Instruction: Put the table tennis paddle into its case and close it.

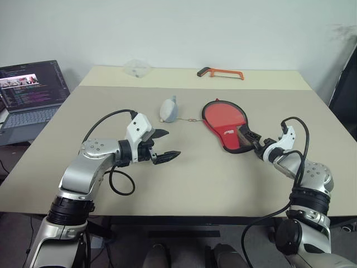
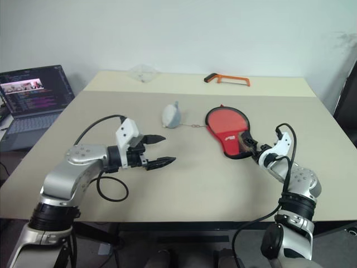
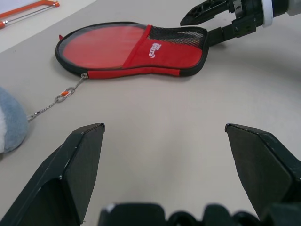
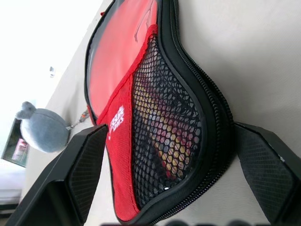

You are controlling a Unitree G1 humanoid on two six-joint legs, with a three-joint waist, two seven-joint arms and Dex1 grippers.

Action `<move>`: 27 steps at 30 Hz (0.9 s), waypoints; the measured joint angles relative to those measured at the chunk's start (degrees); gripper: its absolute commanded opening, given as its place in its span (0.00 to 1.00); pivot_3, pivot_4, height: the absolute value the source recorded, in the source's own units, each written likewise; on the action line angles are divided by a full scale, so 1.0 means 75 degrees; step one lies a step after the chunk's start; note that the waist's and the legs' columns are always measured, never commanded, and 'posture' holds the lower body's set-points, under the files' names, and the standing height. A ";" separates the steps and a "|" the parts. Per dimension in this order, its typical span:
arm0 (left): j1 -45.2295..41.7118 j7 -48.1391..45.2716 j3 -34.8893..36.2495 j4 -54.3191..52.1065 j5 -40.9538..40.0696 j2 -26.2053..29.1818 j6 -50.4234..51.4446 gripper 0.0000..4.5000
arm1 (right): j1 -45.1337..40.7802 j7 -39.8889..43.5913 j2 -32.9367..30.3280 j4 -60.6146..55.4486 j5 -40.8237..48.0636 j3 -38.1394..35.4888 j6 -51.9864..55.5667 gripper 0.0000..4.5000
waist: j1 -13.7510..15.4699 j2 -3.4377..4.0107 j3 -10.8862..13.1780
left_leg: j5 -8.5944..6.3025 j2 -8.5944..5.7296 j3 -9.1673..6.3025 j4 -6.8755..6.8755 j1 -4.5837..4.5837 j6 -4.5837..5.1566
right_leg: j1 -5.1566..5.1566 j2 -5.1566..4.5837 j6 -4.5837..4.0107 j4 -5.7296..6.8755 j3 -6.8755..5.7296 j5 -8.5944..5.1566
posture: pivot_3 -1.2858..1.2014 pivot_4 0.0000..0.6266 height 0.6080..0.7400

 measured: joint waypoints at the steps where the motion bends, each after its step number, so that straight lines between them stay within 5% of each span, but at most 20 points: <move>1: -0.0010 -0.0001 -0.0004 0.0031 0.0005 0.0000 -0.0009 0.99 | -0.0020 -0.0023 0.0058 0.0040 0.0062 -0.0037 -0.0011 1.00 | -0.0009 0.0000 0.0000 | 0.0000 0.0006 -0.0002 0.0000 0.0000 0.0000 | 0.0000 0.0006 -0.0003 0.0001 0.0000 -0.0001 | 0.52 0.24 1.00; 7: -0.0076 -0.0006 -0.0079 0.0142 0.0050 -0.0021 -0.0169 0.99 | -0.0102 -0.0060 0.0204 0.0235 0.0272 -0.0090 -0.0168 1.00 | -0.0063 0.0000 0.0000 | 0.0000 0.0006 0.0002 -0.0003 -0.0001 0.0000 | -0.0002 0.0007 -0.0007 -0.0001 0.0002 -0.0003 | 0.52 0.24 1.00; 10: -0.0123 -0.0006 -0.0132 0.0143 0.0064 -0.0052 -0.0194 1.00 | -0.0131 -0.0067 0.0204 0.0388 0.0268 -0.0002 -0.0318 0.87 | -0.0090 0.0000 0.0000 | 0.0000 0.0007 0.0000 -0.0003 0.0000 0.0000 | -0.0001 0.0007 -0.0006 0.0000 0.0001 -0.0003 | 0.52 0.24 1.00; 21: -0.0173 -0.0004 -0.0144 0.0340 0.0142 -0.0097 -0.0319 1.00 | -0.0167 -0.0196 0.0143 0.0734 0.0263 0.0331 -0.0490 0.03 | -0.0129 -0.0005 -0.0003 | 0.0000 0.0006 0.0000 -0.0011 0.0003 0.0000 | 0.0000 0.0007 -0.0008 -0.0002 0.0001 -0.0006 | 0.52 0.24 1.00; 27: -0.0189 -0.0008 -0.0228 0.0346 0.0148 -0.0131 -0.0342 1.00 | -0.0043 -0.0370 0.0149 0.0381 0.0330 0.0532 -0.0168 0.00 | -0.0119 -0.0009 -0.0005 | 0.0000 0.0006 -0.0003 -0.0011 0.0003 0.0000 | -0.0001 0.0004 -0.0012 -0.0001 -0.0003 -0.0005 | 0.52 0.24 1.00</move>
